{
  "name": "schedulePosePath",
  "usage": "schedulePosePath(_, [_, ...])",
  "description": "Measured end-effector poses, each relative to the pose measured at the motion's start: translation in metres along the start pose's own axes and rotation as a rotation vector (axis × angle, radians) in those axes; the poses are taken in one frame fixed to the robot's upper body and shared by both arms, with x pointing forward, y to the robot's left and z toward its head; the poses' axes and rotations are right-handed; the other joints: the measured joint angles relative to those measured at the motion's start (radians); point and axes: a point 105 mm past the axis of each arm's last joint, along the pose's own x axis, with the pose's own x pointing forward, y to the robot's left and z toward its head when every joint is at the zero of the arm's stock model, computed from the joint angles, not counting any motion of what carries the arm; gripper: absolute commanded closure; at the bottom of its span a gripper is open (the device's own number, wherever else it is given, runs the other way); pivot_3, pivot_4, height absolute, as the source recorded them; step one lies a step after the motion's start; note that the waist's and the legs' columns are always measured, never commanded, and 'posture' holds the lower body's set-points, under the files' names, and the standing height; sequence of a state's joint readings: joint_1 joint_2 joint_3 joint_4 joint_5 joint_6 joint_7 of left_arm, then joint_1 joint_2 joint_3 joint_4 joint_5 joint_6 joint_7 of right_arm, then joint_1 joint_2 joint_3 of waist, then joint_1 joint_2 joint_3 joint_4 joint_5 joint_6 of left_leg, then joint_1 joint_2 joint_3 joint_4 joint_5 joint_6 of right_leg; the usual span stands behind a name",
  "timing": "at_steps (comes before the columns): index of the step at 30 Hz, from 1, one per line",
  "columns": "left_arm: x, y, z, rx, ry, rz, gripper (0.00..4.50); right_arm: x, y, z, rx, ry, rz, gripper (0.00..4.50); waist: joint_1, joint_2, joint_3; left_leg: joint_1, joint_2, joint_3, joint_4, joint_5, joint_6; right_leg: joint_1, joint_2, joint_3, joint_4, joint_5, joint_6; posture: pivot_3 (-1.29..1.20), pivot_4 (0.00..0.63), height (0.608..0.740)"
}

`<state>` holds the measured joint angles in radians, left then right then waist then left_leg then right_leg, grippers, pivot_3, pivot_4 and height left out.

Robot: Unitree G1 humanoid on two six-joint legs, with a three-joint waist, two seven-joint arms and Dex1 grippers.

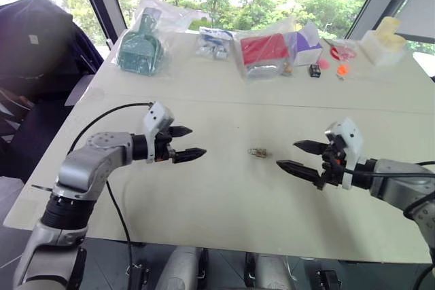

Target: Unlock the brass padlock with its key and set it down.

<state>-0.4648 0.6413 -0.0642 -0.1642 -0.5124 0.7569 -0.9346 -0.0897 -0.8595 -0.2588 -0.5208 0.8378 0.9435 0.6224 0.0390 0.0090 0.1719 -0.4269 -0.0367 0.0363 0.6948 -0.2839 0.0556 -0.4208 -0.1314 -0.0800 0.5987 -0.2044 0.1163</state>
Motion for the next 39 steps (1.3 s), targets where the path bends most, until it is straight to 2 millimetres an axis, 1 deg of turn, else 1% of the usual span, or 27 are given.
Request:
schedulePosePath(3, [-0.003, -0.001, -0.001, 0.006, 0.015, -0.022, 0.00, -0.001, -0.001, -0.002, 0.009, 0.008, -0.008, 0.06, 0.000, 0.000, 0.000, 0.000, 0.000, 0.000, 0.000, 0.000, 0.000, 0.000, 0.000, 0.000, 0.000, 0.000, 0.000, 0.00, 0.150, 0.737])
schedulePosePath(6, [-0.005, -0.007, -0.005, 0.009, 0.058, -0.070, 0.00, -0.004, -0.001, -0.005, 0.015, 0.010, -0.021, 0.06, 0.002, 0.000, 0.000, 0.000, 0.000, 0.000, 0.000, 0.000, 0.000, 0.000, 0.000, 0.000, 0.000, 0.000, 0.000, 0.00, 0.150, 0.737])
schedulePosePath(9, [-0.002, -0.012, -0.008, 0.017, 0.079, -0.102, 0.00, -0.003, 0.001, -0.007, 0.017, 0.013, -0.021, 0.06, 0.000, 0.000, 0.000, 0.000, 0.000, 0.000, 0.000, 0.000, 0.000, 0.000, 0.000, 0.000, 0.000, 0.000, 0.000, 0.00, 0.150, 0.737])
schedulePosePath(14, [0.002, -0.014, -0.010, 0.043, 0.089, -0.122, 0.00, -0.005, 0.002, -0.007, 0.013, 0.005, -0.040, 0.06, 0.001, 0.000, 0.000, 0.000, 0.000, 0.000, 0.000, 0.000, 0.000, 0.000, 0.000, 0.000, 0.000, 0.000, 0.000, 0.00, 0.150, 0.737])
schedulePosePath(18, [0.006, -0.011, -0.001, 0.106, 0.092, -0.144, 0.00, -0.005, 0.005, -0.009, 0.015, -0.001, -0.048, 0.06, 0.002, 0.000, 0.000, 0.000, 0.000, 0.000, 0.001, 0.000, 0.000, 0.000, 0.000, 0.000, 0.000, 0.000, 0.000, 0.00, 0.150, 0.737])
schedulePosePath(20, [0.007, -0.013, -0.002, 0.163, 0.142, -0.181, 0.00, -0.004, 0.005, -0.010, 0.025, -0.007, -0.059, 0.06, 0.001, 0.000, 0.000, 0.000, 0.000, 0.000, 0.001, 0.000, 0.000, 0.000, 0.000, 0.000, 0.000, 0.000, 0.000, 0.00, 0.150, 0.737])
schedulePosePath(21, [0.006, -0.014, -0.006, 0.194, 0.195, -0.212, 0.00, -0.004, 0.005, -0.011, 0.031, -0.011, -0.066, 0.06, 0.000, 0.000, 0.000, 0.000, 0.000, 0.000, 0.001, 0.000, 0.000, 0.000, 0.000, 0.000, 0.000, 0.000, 0.000, 0.00, 0.150, 0.737])
schedulePosePath(22, [0.004, -0.014, -0.008, 0.204, 0.229, -0.230, 0.00, -0.005, 0.005, -0.013, 0.037, -0.012, -0.072, 0.06, -0.001, 0.000, 0.000, 0.000, 0.000, 0.000, 0.000, 0.000, 0.000, 0.000, 0.000, 0.000, 0.000, 0.000, 0.000, 0.00, 0.150, 0.737])
schedulePosePath(24, [0.001, -0.009, -0.006, 0.189, 0.250, -0.255, 0.00, -0.005, 0.005, -0.015, 0.045, -0.013, -0.085, 0.06, 0.000, 0.000, 0.000, 0.000, 0.000, 0.000, 0.000, 0.000, 0.000, -0.001, 0.000, 0.000, 0.000, 0.000, 0.000, 0.00, 0.150, 0.737])
schedulePosePath(26, [-0.001, -0.002, 0.000, 0.179, 0.248, -0.263, 0.00, -0.005, 0.006, -0.015, 0.050, -0.022, -0.093, 0.06, 0.002, 0.000, 0.000, 0.000, 0.000, 0.000, 0.001, 0.000, 0.000, 0.000, 0.000, 0.000, 0.000, 0.000, 0.000, 0.00, 0.150, 0.737])
schedulePosePath(28, [0.003, 0.006, 0.011, 0.191, 0.228, -0.257, 0.00, -0.005, 0.007, -0.015, 0.054, -0.036, -0.103, 0.06, 0.005, 0.000, 0.000, 0.000, 0.000, 0.000, 0.002, 0.000, 0.001, 0.000, 0.000, 0.000, 0.000, 0.000, 0.000, 0.00, 0.150, 0.737])
schedulePosePath(29, [0.007, 0.011, 0.018, 0.209, 0.217, -0.258, 0.00, -0.006, 0.007, -0.016, 0.057, -0.038, -0.112, 0.06, 0.008, -0.001, 0.001, 0.000, 0.000, 0.000, 0.002, 0.000, 0.001, 0.001, 0.000, 0.000, 0.000, 0.000, 0.000, 0.00, 0.150, 0.737])
schedulePosePath(30, [0.019, 0.014, 0.032, 0.257, 0.202, -0.273, 0.00, -0.007, 0.007, -0.018, 0.069, -0.043, -0.129, 0.06, 0.016, -0.002, 0.001, -0.001, -0.001, 0.000, 0.003, -0.001, 0.001, 0.002, 0.001, -0.001, 0.000, 0.000, 0.000, 0.00, 0.150, 0.737])
schedulePosePath(31, [0.029, 0.014, 0.041, 0.302, 0.195, -0.296, 0.00, -0.007, 0.007, -0.019, 0.075, -0.049, -0.137, 0.06, 0.019, -0.002, 0.001, -0.001, -0.001, 0.000, 0.004, -0.001, 0.002, 0.002, 0.001, -0.001, -0.001, 0.000, 0.000, 0.00, 0.150, 0.737])
schedulePosePath(32, [0.042, 0.011, 0.051, 0.359, 0.190, -0.330, 0.00, -0.008, 0.006, -0.020, 0.082, -0.057, -0.149, 0.06, 0.026, -0.002, 0.001, -0.001, -0.001, 0.000, 0.004, -0.001, 0.003, 0.003, 0.000, 0.000, -0.001, 0.000, 0.000, 0.00, 0.150, 0.737])
schedulePosePath(33, [0.054, 0.007, 0.058, 0.413, 0.192, -0.365, 0.00, -0.009, 0.005, -0.019, 0.081, -0.064, -0.159, 0.06, 0.026, -0.002, 0.001, -0.001, -0.002, 0.000, 0.005, -0.002, 0.003, 0.003, 0.000, 0.000, -0.001, 0.000, 0.000, 0.00, 0.150, 0.737])
schedulePosePath(34, [0.069, 0.001, 0.064, 0.472, 0.206, -0.415, 0.00, -0.011, 0.003, -0.019, 0.081, -0.071, -0.179, 0.06, 0.028, -0.002, 0.001, -0.001, -0.003, 0.001, 0.005, -0.002, 0.004, 0.004, 0.000, 0.000, -0.001, 0.000, 0.000, 0.00, 0.150, 0.737])
schedulePosePath(35, [0.078, -0.003, 0.064, 0.500, 0.213, -0.445, 0.00, -0.012, 0.002, -0.019, 0.079, -0.076, -0.189, 0.06, 0.026, -0.002, 0.001, -0.001, -0.003, 0.001, 0.005, -0.003, 0.006, 0.004, -0.001, 0.000, -0.002, 0.000, 0.000, 0.00, 0.150, 0.737])
schedulePosePath(37, [0.103, -0.014, 0.058, 0.555, 0.261, -0.520, 0.00, -0.015, 0.001, -0.022, 0.088, -0.083, -0.221, 0.06, 0.023, -0.002, 0.001, -0.001, -0.002, 0.003, 0.004, -0.004, 0.007, 0.003, -0.001, 0.000, -0.002, 0.001, 0.003, 0.00, 0.150, 0.737])
schedulePosePath(38, [0.115, -0.018, 0.053, 0.567, 0.289, -0.545, 0.00, -0.017, 0.001, -0.024, 0.097, -0.087, -0.237, 0.06, 0.023, -0.003, 0.001, -0.002, -0.002, 0.003, 0.004, -0.004, 0.007, 0.002, -0.001, 0.000, -0.002, 0.002, 0.003, 0.00, 0.150, 0.737])
schedulePosePath(39, [0.132, -0.027, 0.042, 0.583, 0.334, -0.586, 0.00, -0.018, 0.002, -0.028, 0.109, -0.086, -0.258, 0.06, 0.025, -0.003, 0.001, -0.003, -0.002, 0.003, 0.004, -0.004, 0.008, 0.001, -0.001, 0.000, -0.001, 0.002, 0.004, 0.00, 0.150, 0.737])
